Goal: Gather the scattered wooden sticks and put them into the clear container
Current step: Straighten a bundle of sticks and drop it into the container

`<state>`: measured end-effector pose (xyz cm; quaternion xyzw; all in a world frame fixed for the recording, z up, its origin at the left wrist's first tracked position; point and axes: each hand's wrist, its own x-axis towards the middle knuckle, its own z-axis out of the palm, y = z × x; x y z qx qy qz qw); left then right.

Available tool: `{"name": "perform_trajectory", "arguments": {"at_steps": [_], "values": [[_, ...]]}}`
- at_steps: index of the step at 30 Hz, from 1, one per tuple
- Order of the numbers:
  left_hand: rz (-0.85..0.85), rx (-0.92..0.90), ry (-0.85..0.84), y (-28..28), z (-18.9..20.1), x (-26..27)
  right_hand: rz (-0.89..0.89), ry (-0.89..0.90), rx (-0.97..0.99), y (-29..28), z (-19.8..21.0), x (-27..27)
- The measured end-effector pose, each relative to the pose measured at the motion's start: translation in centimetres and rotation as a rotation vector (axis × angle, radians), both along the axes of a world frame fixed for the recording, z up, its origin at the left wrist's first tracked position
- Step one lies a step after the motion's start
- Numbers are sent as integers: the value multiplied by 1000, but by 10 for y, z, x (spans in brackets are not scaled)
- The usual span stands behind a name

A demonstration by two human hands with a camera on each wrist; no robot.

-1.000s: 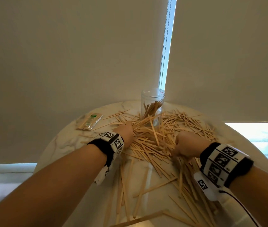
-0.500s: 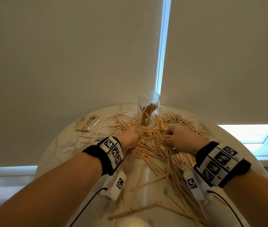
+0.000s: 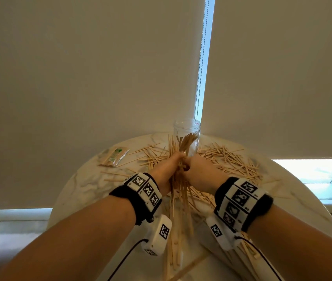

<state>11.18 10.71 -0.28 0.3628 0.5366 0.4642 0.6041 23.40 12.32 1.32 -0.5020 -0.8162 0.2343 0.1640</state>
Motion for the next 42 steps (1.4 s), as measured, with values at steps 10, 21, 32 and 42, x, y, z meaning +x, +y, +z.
{"name": "perform_trajectory", "arguments": {"at_steps": [10,21,32,42], "values": [[223,-2,81,0,-6,-4,-72,176,15,-4,-11,5],[393,198,-42,10,-16,-18,-74,183,56,3,2,26],[90,275,-108,-14,-10,7,-111,613,31,29,25,1],[9,368,-73,-13,-11,-2,12,-82,385,47,10,10]]}}
